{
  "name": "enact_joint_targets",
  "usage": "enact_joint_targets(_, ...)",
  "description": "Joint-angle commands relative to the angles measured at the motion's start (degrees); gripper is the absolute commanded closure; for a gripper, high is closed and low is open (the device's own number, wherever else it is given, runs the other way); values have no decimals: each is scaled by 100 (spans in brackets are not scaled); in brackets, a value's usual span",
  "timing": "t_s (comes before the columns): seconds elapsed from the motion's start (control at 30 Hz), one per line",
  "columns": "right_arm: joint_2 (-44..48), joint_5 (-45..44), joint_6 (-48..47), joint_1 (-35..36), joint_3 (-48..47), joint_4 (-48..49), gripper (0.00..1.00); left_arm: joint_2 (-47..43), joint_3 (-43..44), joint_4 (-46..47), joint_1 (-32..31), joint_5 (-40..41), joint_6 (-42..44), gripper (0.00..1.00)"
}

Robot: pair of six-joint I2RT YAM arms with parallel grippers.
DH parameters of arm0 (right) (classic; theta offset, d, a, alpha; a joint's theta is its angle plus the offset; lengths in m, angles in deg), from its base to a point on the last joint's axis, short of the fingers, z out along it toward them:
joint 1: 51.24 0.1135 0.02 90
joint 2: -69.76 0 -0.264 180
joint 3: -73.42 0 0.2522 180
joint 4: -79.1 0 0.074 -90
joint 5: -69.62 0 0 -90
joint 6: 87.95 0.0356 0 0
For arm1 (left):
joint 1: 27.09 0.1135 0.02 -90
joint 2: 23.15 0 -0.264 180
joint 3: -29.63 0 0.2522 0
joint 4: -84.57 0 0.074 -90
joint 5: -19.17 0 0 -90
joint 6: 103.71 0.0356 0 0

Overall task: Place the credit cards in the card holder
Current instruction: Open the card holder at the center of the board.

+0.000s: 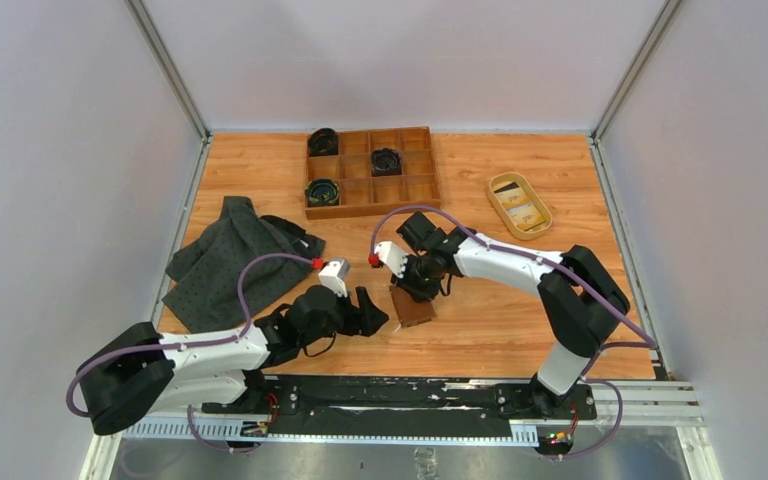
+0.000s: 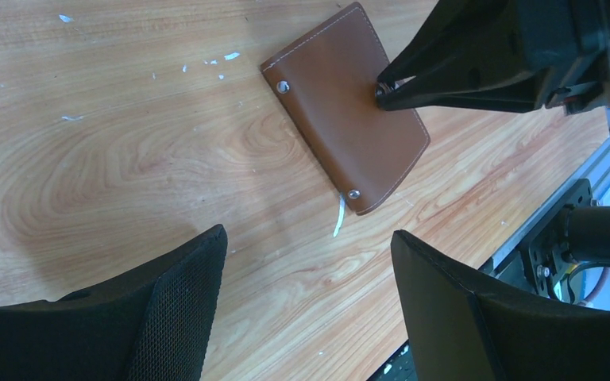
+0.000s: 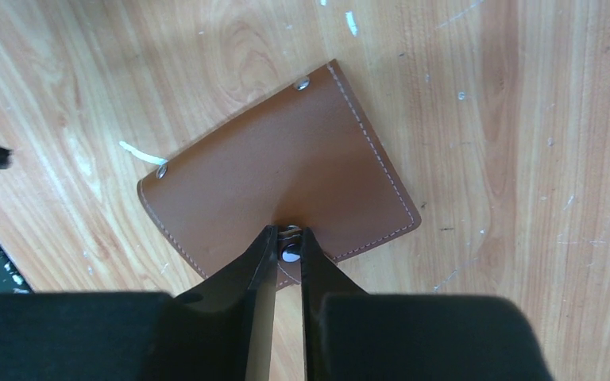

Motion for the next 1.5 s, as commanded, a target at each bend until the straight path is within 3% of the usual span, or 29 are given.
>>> enact_joint_targets(0.0,319,575,-340,-76,89,-295,100,109,120,295,28,-45,-100,21)
enact_joint_targets(0.4,794,2624,-826,-1007,-16,-870,100,-21,151,330,28,-167,-38,20)
enact_joint_targets(0.7,649,4336,-874,-1457,-180,-1257,100,421,329,963,28,-632,-298,14)
enact_joint_targets(1.07,435,4455,-756,-1680,-236,-1301,100,1272,394,2060,28,-1049,-725,0)
enact_joint_targets(1.47,439,4839,-782,-1710,-236,-1349,100,1626,331,2484,28,-965,-1096,0)
